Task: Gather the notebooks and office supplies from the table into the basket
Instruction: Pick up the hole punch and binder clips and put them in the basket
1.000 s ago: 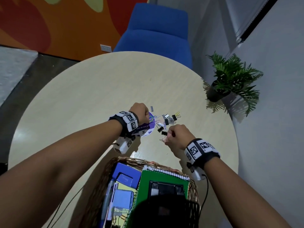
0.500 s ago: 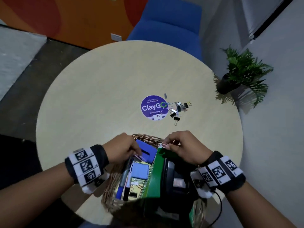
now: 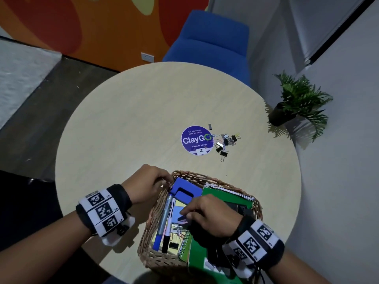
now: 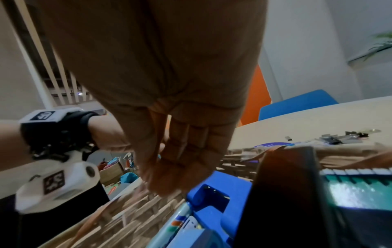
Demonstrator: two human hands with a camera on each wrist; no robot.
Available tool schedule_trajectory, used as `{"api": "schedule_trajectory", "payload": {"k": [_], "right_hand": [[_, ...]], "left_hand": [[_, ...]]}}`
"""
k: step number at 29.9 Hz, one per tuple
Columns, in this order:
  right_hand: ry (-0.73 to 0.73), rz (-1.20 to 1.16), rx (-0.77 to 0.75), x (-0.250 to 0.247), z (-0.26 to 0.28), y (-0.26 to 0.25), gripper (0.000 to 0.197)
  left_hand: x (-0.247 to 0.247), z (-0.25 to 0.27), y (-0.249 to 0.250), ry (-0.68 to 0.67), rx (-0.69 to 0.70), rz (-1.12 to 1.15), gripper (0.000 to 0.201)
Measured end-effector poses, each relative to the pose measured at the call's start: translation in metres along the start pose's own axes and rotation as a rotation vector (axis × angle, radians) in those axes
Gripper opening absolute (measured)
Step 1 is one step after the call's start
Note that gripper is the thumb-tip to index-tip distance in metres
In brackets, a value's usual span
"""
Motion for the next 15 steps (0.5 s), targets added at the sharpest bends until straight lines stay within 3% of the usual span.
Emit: {"api": "schedule_trajectory", "payload": {"k": [5, 9, 15], "right_hand": [[0.214, 0.1, 0.197, -0.061, -0.012, 0.051, 0.024], [0.335, 0.095, 0.349, -0.116, -0.026, 0.11, 0.025], [0.249, 0.152, 0.5, -0.141, -0.067, 0.195, 0.032]], "left_hand": [[-0.03, -0.056, 0.014, 0.128, -0.012, -0.138, 0.024], [-0.03, -0.134, 0.024, 0.122, -0.033, -0.347, 0.027], [0.001, -0.238, 0.035, -0.012, 0.046, -0.551, 0.033]]}}
Point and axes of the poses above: each hand's wrist, its own z-axis away from the middle knuckle, its own x-axis out of the palm, y = z × x, the point moved 10 cm from there along -z, towards the middle knuckle
